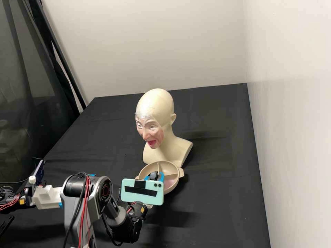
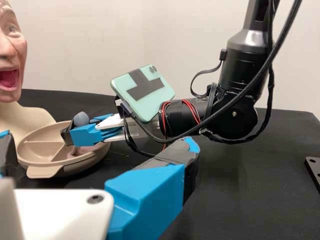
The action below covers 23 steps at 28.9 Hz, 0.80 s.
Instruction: Feed the grandma with a spoon
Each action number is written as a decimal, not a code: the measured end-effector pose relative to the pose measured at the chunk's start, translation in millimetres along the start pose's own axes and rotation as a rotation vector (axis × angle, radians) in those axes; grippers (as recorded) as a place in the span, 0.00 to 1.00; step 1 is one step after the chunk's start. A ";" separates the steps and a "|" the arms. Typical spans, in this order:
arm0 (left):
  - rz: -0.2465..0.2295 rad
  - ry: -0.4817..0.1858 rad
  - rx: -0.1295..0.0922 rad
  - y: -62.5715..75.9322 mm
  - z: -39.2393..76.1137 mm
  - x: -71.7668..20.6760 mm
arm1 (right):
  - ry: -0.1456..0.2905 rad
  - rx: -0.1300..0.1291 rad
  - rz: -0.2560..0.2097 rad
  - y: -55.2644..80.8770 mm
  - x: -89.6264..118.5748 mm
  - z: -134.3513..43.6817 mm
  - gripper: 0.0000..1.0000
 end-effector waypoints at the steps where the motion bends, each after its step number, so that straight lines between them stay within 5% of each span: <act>1: 0.000 0.000 0.000 0.0 0.0 0.0 | -0.001 0.000 -0.001 0.2 -0.1 -0.2 0.00; 9: 0.000 0.000 0.000 0.0 0.0 0.0 | -0.032 0.012 -0.004 12.0 -12.2 -0.1 0.00; 12: 0.000 0.000 0.000 0.0 0.0 0.0 | -0.035 0.040 0.019 20.5 -19.1 -1.4 0.00; 15: 0.000 0.000 0.000 0.0 0.0 0.0 | -0.023 0.060 0.053 29.8 -24.6 -4.7 0.00; 23: 0.000 0.000 0.000 0.0 0.0 0.0 | 0.033 0.049 0.077 40.6 -31.8 -14.9 0.00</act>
